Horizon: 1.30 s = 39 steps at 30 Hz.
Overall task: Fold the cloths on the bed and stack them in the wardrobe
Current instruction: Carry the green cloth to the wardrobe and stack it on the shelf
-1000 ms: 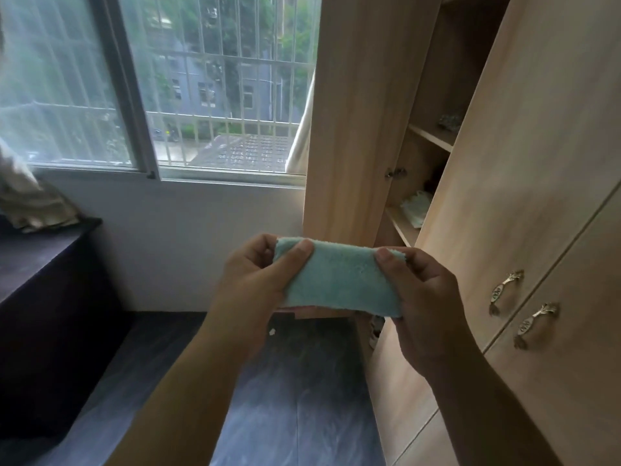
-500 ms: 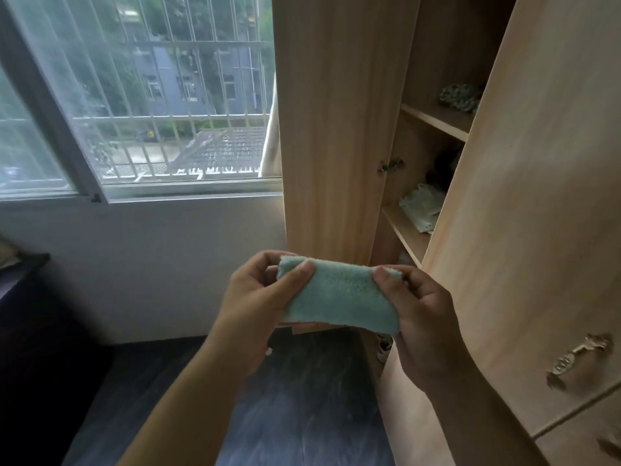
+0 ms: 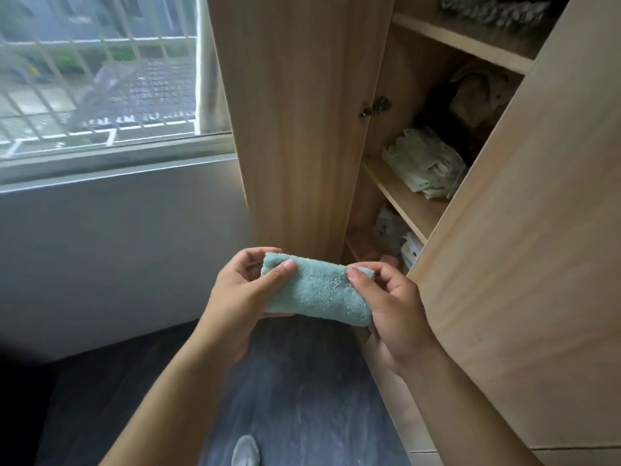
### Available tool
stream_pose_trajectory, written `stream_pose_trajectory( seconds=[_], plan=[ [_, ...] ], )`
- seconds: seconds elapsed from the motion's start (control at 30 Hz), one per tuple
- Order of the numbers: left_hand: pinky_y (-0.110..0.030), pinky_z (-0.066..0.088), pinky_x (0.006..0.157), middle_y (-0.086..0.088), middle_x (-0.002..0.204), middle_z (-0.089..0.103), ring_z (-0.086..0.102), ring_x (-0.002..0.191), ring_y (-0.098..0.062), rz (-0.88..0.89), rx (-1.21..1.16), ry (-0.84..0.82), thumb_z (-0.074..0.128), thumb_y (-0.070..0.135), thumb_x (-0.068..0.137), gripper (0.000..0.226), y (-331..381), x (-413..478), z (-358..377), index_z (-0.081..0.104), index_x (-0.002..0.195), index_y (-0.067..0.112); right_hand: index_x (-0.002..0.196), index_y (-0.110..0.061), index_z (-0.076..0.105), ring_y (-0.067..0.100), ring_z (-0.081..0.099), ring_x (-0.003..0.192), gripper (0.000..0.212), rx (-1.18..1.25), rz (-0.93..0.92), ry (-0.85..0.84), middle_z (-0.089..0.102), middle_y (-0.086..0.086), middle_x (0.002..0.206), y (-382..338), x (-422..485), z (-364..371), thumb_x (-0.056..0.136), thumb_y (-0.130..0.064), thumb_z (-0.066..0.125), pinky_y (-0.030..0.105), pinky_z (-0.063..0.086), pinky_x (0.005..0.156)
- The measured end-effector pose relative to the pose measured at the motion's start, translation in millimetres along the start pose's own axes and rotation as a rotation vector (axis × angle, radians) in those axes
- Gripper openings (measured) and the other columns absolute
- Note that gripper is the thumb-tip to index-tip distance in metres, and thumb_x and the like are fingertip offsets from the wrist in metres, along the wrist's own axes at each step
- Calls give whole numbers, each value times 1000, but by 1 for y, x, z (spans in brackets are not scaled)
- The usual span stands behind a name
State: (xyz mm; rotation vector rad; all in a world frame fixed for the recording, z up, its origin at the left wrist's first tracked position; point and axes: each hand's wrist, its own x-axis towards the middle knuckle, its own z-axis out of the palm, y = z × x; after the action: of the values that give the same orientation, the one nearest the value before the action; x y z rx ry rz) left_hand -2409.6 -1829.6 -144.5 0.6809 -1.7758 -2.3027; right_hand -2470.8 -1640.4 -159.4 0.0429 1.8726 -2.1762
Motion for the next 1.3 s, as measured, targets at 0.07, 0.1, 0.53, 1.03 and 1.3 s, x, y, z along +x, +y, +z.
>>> stream_pose_trajectory(
  seconds=[0.07, 0.1, 0.53, 1.03, 1.3],
  plan=[
    [-41, 63, 67, -8, 104, 78, 77, 89, -23, -24, 10, -45, 84, 25, 74, 48, 7, 33, -16, 66, 116, 14, 96, -13, 75, 33, 73, 102, 6, 5, 2, 58, 76, 12, 102, 4, 21, 23, 92, -16, 72, 46, 62, 85],
    [-41, 63, 68, -8, 104, 78, 77, 89, -22, -35, 20, -67, 84, 24, 75, 47, 10, 48, -22, 66, 117, 14, 97, -12, 74, 32, 73, 101, 6, 9, -1, 82, 76, 10, 101, 6, 29, 32, 92, -16, 72, 42, 61, 82],
    [-52, 59, 93, -13, 113, 78, 74, 108, -35, -236, 115, -290, 86, 19, 72, 59, -3, 214, -7, 61, 123, 6, 107, -16, 73, 15, 72, 99, 16, 45, 79, 371, 76, 8, 105, 56, 125, 44, 92, -11, 72, 24, 56, 80],
    [-39, 57, 91, -14, 122, 75, 75, 107, -23, -597, -15, -347, 74, 14, 90, 43, -114, 377, 89, 59, 129, 4, 114, -8, 69, 20, 70, 107, 20, 152, 293, 614, 74, 9, 113, 140, 285, -21, 95, -4, 66, 32, 55, 92],
    [-57, 52, 106, -11, 128, 73, 71, 118, -31, -739, 80, -528, 75, 22, 88, 50, -214, 449, 117, 63, 136, 12, 98, -20, 71, 15, 66, 93, 15, 96, 347, 814, 71, -1, 98, 213, 354, -41, 92, -6, 70, 48, 54, 96]
  ],
)
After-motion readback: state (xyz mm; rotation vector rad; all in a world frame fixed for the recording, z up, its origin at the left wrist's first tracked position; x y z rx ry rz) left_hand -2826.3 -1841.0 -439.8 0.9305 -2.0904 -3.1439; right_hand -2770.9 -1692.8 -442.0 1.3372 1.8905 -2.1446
